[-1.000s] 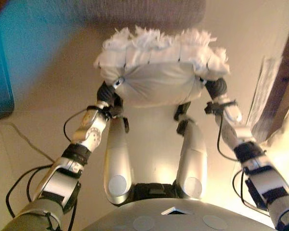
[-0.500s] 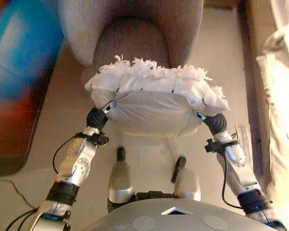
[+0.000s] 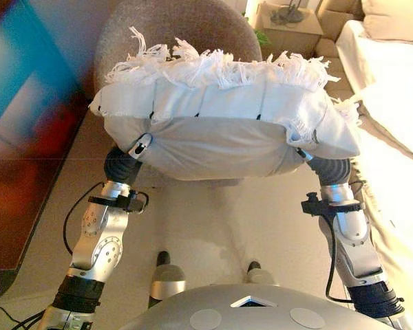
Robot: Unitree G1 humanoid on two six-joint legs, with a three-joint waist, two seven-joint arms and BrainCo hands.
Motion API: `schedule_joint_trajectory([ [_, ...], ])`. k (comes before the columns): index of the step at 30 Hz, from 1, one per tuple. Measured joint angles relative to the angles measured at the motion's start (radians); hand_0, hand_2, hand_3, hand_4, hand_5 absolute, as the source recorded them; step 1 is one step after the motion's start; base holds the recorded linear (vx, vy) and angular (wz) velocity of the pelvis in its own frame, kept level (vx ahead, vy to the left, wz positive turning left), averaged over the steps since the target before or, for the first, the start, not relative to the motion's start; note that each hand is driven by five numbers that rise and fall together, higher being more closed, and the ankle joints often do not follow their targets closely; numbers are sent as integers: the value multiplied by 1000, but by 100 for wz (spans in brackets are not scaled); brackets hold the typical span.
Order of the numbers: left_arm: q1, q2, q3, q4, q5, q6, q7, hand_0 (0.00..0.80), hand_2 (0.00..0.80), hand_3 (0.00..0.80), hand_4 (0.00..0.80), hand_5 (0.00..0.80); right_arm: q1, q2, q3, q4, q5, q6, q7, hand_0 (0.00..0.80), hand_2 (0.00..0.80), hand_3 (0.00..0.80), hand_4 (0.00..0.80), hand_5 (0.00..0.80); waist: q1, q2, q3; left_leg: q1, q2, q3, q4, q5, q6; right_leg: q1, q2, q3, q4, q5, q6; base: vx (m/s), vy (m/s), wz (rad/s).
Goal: Pick up the cushion and take it to the sofa
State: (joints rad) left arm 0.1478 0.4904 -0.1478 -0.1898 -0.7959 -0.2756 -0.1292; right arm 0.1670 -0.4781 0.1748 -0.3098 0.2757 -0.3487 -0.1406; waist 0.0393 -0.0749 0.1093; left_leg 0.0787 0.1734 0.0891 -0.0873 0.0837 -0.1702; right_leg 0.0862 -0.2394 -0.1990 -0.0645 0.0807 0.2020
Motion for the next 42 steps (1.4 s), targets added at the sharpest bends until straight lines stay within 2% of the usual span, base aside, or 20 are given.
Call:
schedule_joint_trajectory([
  [6,1,-17,-2,-3,-5,-8,44,800,800,800,800,800,-36,-75,15,1,3,2,3,800,800,800,800,800,1,18,0,14,50,25,22,-2,0,8,54,28,-23,12,-26,-6,-312,-17],
  [8,4,-33,-11,-2,-5,-19,54,800,800,800,800,800,-49,-97,20,1,11,2,2,800,800,800,800,800,7,21,2,2,49,11,66,-34,45,4,57,42,-18,9,-32,32,-184,-22],
  [10,5,-45,-26,-3,-5,-27,63,800,800,800,800,800,-59,-119,21,1,17,2,-2,800,800,800,800,800,20,33,10,-5,29,-52,115,-85,95,6,50,63,-9,13,-37,95,-125,-30],
  [12,12,-64,-26,-3,-4,-28,63,800,800,800,800,800,-60,-119,17,0,24,1,0,800,800,800,800,800,26,50,14,-7,-8,-104,124,-114,71,5,28,75,-9,20,-21,152,-80,-28],
  [15,11,-61,-19,-3,-5,-28,63,800,800,800,800,800,-56,-104,25,1,21,1,0,800,800,800,800,800,29,55,20,-8,-32,-109,105,-113,52,-2,3,73,-10,26,-11,318,-33,-8],
  [19,7,-62,-21,-3,-6,-24,63,800,800,800,800,800,-57,-36,36,4,-22,5,-55,800,800,800,800,800,40,58,25,-23,-29,-204,87,-86,13,-3,20,34,-10,23,-11,409,-2,29],
  [21,4,-64,-22,-3,-7,-21,63,800,800,800,800,800,-58,-37,38,4,-38,12,-72,800,800,800,800,800,67,60,45,-29,-17,-209,105,-87,-7,-3,33,38,-7,21,-19,531,62,8],
  [23,-3,-68,-19,-2,-15,-22,63,800,800,800,800,800,-72,-38,43,16,-40,15,-77,800,800,800,800,800,84,65,83,-71,-7,-230,201,-135,-26,-9,48,50,24,-4,-31,610,84,5],
  [26,-4,-67,-10,1,-33,-24,62,800,800,800,800,800,-85,-38,51,34,-37,23,-58,800,800,800,800,800,98,52,125,-121,11,-232,311,-204,-24,-57,64,62,111,-52,-38,773,149,-9],
  [31,-10,-31,3,4,-44,-24,61,800,800,800,800,800,-92,-23,54,46,-22,23,-12,800,800,800,800,800,113,26,164,-98,14,-170,383,-259,-20,-116,50,110,269,-133,-36,835,322,-31],
  [32,-12,-26,3,4,-44,-25,62,800,800,800,800,800,-92,-27,46,45,-1,23,4,800,800,800,800,800,113,16,167,-101,-13,-156,417,-281,25,-112,30,134,263,-141,-30,749,220,-31],
  [33,-15,-34,-4,2,-43,-25,61,800,800,800,800,800,-85,-36,34,40,18,22,13,800,800,800,800,800,114,9,164,-109,-83,-144,406,-296,89,-114,-5,146,228,-135,1,625,167,-43],
  [34,-18,-56,-7,1,-43,-27,62,800,800,800,800,800,-91,-56,27,38,33,20,22,800,800,800,800,800,123,22,161,-105,-106,-146,378,-293,125,-140,-14,160,336,-159,11,588,136,-45],
  [35,-17,-50,-6,-6,-41,-38,62,800,800,800,800,800,-94,-53,28,36,32,20,22,800,800,800,800,800,120,21,155,-107,-109,-119,380,-292,123,-225,-8,157,696,-269,0,539,89,-35],
  [36,-13,-35,-12,-10,-41,-54,63,800,800,800,800,800,-80,-41,33,30,31,16,23,800,800,800,800,800,115,-11,142,-92,-133,-114,381,-295,116,-233,-7,162,865,-311,-15,482,43,-22],
  [37,-11,-28,-11,-8,-42,-63,63,800,800,800,800,800,-70,-38,38,25,27,16,21,800,800,800,800,800,118,-36,132,-68,-155,-102,371,-290,103,-190,-1,157,840,-343,-45,471,0,-5],
  [38,-15,-30,-7,-8,-42,-63,64,800,800,800,800,800,-72,-35,45,28,23,16,15,800,800,800,800,800,114,-25,131,-58,-146,-113,382,-280,97,-138,27,164,770,-320,-53,423,-32,10],
  [39,-31,-12,-6,-8,-41,-63,64,800,800,800,800,800,-72,-24,50,35,23,14,6,800,800,800,800,800,112,-29,131,-107,-139,-122,488,-274,108,-93,45,169,700,-291,-75,472,-53,15],
  [40,-50,12,-7,-7,-38,-64,64,800,800,800,800,800,-78,2,50,44,22,13,-2,800,800,800,800,800,118,-65,122,-207,-154,-124,615,-274,125,-65,40,179,636,-270,-75,454,-73,-20],
  [42,-59,13,-4,-4,-32,-72,65,800,800,800,800,800,-102,14,53,52,20,-4,-8,800,800,800,800,800,128,-54,82,-174,-164,-158,334,-172,133,-95,41,142,630,-265,-24,471,-107,-54],
])
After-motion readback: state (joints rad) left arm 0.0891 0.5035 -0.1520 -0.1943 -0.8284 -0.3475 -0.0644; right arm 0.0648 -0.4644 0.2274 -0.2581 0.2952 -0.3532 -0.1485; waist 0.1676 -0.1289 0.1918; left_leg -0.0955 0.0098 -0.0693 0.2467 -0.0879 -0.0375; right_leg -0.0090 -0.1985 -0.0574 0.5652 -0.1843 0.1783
